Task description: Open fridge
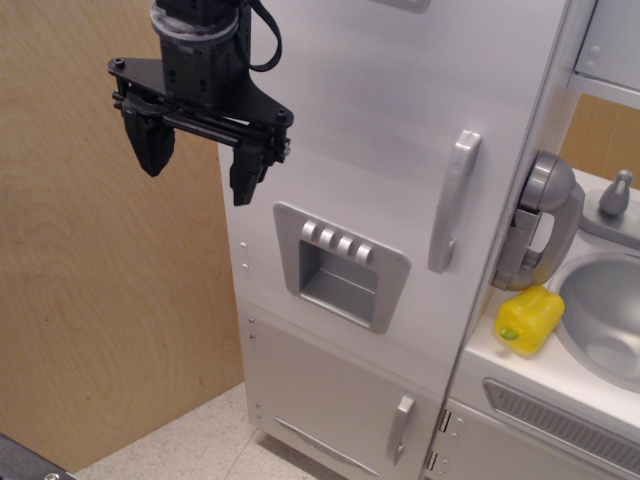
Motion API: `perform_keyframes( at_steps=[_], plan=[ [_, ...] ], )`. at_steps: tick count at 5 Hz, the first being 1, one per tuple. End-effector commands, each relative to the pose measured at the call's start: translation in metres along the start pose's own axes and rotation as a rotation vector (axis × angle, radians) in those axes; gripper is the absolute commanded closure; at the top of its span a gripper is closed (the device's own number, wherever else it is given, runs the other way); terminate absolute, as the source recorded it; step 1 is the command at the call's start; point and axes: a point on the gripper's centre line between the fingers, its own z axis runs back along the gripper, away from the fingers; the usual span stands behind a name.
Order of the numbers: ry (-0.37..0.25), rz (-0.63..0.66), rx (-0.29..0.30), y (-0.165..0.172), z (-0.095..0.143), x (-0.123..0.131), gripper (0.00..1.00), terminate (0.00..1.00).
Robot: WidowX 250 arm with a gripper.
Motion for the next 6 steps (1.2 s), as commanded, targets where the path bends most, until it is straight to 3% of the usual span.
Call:
perform_keyframes(
  at_steps=[1,3,5,6],
  plan=[
    [0.0,0.0,0.0,0.0,0.0,0.0,0.0,0.0],
    [0.021,-0.08,-0.072,-0.068,0.007,0.002,0.0,0.0],
    [0.006,-0.252,-0.273,-0.132,0.01,0.014,0.0,0.0],
    [-0.035,-0.258,-0.321,-0.15,0.011,0.026,0.0,0.0]
  ],
)
